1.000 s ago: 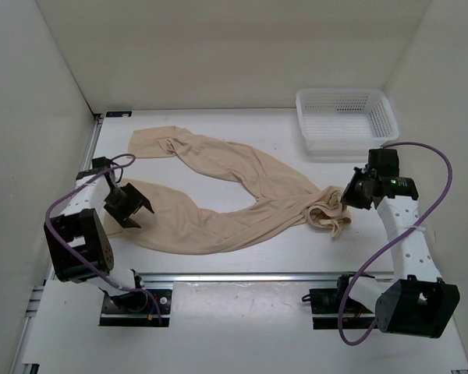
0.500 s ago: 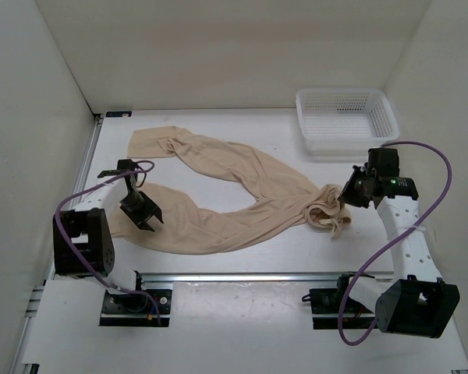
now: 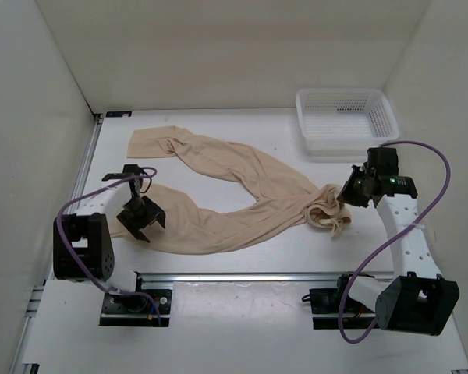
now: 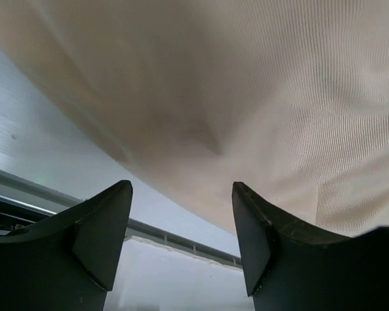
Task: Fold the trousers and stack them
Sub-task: Flatten the trousers out
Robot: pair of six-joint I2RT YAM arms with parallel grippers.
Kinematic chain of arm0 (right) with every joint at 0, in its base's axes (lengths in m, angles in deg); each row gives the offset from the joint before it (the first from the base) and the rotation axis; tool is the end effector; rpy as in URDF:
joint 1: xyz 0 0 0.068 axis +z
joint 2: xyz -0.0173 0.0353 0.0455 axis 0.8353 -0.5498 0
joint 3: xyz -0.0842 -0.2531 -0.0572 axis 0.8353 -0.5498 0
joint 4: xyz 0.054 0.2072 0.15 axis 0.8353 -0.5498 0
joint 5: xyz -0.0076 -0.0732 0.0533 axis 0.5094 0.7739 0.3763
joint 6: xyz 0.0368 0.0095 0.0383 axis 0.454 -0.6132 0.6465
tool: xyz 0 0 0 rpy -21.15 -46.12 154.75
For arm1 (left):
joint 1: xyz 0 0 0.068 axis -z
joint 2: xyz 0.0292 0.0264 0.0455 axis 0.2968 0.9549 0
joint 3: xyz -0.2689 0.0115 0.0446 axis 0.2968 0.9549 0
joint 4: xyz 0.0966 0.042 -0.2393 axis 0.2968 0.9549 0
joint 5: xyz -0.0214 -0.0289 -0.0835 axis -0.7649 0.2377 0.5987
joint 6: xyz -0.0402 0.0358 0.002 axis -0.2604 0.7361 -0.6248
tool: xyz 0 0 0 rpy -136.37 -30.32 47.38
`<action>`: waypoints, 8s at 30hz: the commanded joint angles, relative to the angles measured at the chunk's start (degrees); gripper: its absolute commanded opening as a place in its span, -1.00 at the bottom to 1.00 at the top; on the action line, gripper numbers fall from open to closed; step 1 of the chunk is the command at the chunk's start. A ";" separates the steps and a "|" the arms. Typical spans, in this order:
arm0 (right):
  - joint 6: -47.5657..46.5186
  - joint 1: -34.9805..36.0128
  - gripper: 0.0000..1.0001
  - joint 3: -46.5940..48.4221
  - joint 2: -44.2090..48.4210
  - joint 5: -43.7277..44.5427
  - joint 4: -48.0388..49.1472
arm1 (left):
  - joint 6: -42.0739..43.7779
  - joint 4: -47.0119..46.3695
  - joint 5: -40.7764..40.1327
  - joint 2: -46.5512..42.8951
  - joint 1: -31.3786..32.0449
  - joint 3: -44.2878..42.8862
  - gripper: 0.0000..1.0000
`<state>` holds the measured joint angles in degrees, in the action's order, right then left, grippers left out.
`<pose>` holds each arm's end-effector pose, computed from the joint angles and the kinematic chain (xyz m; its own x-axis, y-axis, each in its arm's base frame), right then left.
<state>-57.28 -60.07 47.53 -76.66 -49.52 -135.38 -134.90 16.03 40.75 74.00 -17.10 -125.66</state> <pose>0.2215 -0.0109 0.2966 -0.7243 0.4228 -0.5447 0.3184 0.9058 0.2797 0.2262 -0.0020 0.1805 -0.7054 -0.7077 0.0392 -0.7085 0.7056 -0.0105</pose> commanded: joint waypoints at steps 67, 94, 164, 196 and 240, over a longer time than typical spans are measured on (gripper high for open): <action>3.18 -1.33 -0.99 22.41 3.26 6.41 -3.23 | 13.26 12.14 0.25 7.49 -16.25 -61.21 -0.79; 10.74 -1.33 0.73 2.54 33.20 12.55 -16.85 | 15.55 9.75 -1.76 -11.84 -23.89 -31.77 1.00; 0.63 -3.52 -1.00 10.64 -34.12 2.63 11.19 | 13.53 3.25 -1.05 52.22 7.82 -75.26 1.00; 0.11 -7.57 -1.00 8.97 -25.86 4.74 10.14 | 17.30 6.59 -7.28 23.75 5.04 -48.72 0.95; -0.95 -7.57 -1.00 10.73 -30.69 3.51 10.67 | 10.98 3.44 -0.16 63.59 -3.42 -94.29 -0.15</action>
<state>-57.11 -67.41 56.36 -107.02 -46.13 -125.22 -123.42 20.73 41.71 138.20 -20.84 -219.03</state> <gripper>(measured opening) 0.035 0.450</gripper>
